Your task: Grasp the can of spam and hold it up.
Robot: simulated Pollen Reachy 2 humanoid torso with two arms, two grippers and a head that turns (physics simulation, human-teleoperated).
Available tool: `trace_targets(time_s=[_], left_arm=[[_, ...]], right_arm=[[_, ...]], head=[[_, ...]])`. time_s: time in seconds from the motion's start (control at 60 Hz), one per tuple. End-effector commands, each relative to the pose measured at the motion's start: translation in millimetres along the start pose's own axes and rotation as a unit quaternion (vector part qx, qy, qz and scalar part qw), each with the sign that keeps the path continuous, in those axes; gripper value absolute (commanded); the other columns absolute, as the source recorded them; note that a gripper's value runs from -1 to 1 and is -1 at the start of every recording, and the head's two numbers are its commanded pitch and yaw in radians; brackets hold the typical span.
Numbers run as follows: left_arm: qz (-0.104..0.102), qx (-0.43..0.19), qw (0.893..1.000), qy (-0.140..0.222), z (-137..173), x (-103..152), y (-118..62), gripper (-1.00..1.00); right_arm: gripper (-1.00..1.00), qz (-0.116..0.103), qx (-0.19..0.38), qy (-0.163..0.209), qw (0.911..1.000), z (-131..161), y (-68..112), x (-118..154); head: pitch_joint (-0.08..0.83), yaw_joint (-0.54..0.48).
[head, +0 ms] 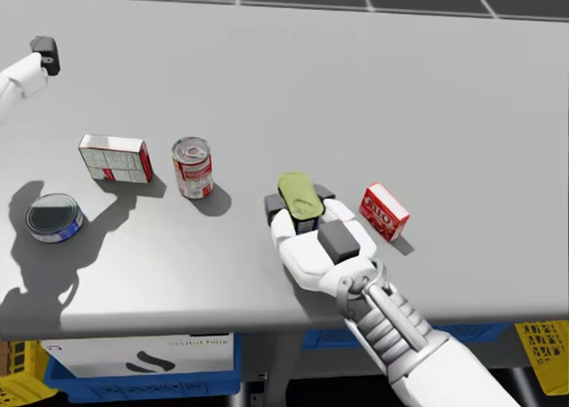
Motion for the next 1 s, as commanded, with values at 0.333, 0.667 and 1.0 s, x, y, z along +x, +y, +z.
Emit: trace_targets(time_s=[0.333,0.667,1.0], left_arm=[[-0.002,0.005,1.000,0.000,1,1,0.9,-1.00],[-0.001,0.008,1.000,-0.001,1,1,1.2,-1.00],[0.000,0.012,1.000,-0.002,1,4,2.1,-1.00]], right_arm=[[1.00,-0.032,0.012,0.004,0.9994,-1,21.7,-4],[1.00,-0.025,0.008,-0.010,0.9996,1,22.2,5],[1.00,0.012,0.010,-0.111,0.9938,31,19.5,94]], head=[[0.482,-0.11],[0.357,-0.11],[0.336,-0.12]])
